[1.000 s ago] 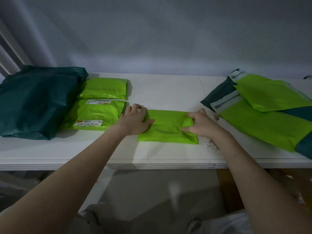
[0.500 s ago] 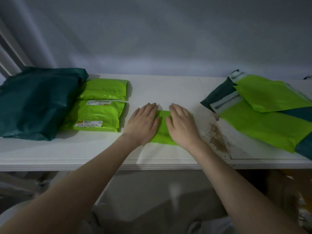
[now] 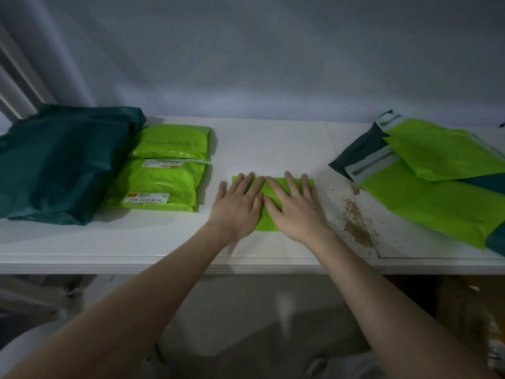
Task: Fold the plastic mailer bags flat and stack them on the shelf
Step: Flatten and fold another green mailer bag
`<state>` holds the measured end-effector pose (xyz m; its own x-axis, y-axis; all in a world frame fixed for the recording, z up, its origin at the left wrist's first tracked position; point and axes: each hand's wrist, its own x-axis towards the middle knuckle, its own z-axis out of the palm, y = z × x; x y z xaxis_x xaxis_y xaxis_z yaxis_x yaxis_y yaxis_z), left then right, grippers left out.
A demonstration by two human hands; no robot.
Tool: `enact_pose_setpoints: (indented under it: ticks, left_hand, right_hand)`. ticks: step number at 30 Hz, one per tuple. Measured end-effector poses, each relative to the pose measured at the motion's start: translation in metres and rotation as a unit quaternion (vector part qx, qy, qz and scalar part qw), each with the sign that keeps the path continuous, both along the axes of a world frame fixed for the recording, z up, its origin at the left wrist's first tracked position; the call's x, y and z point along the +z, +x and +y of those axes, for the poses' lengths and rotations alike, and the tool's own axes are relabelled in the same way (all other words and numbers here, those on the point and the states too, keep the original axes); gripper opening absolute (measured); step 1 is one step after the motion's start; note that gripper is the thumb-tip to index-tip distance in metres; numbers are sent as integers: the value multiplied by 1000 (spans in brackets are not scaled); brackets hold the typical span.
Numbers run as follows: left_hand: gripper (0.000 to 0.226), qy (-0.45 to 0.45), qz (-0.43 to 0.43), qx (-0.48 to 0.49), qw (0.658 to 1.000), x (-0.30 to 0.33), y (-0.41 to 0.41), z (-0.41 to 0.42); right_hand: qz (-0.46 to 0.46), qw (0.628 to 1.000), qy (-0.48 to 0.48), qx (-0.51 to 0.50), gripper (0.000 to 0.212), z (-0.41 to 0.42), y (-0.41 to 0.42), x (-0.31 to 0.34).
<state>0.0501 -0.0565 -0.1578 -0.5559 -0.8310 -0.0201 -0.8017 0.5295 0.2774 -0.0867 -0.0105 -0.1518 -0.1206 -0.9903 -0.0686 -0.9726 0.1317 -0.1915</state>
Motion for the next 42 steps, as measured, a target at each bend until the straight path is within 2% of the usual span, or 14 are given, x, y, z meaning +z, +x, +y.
enact_pose_setpoints:
  ticks: [9,15,20,23,26,29,31,33,37,42]
  left_hand:
    - [51,20,31,27,999,-3,-12,-14]
    - [56,32,52,38,997,-2,-16,-20]
    - [54,64,132,28,989,6,-11,-18]
    - [50,73,209,42,974,15,-4,-19]
    - [46,57,251,50,965,21,7,-21]
    - [50,21,226,15,974,24,20,-15]
    - [53,8,206,0,978,25,28,-9]
    - [57,-7,168,-11,986,27,36,0]
    - [80,-51,53,-48,996,23,48,15]
    - [57,-101,-24,-71,992,11,53,29]
  right_hand:
    - [-24,1000,-9,-6,59,-20,-15,-4]
    - [15,999,-30,11,59,-29,-21,-8]
    - [97,989,-113,13,60,-23,-17,-1]
    - [77,981,-179,-13,60,-18,-7,8]
    - [40,983,-180,-4,57,-12,3,15]
    - [45,985,-164,41,43,-2,9,15]
    - [42,985,-160,53,42,4,15,15]
    - [45,985,-159,56,45,12,24,16]
    - [50,986,-143,68,57,26,39,15]
    - [75,989,-109,69,57,36,51,8]
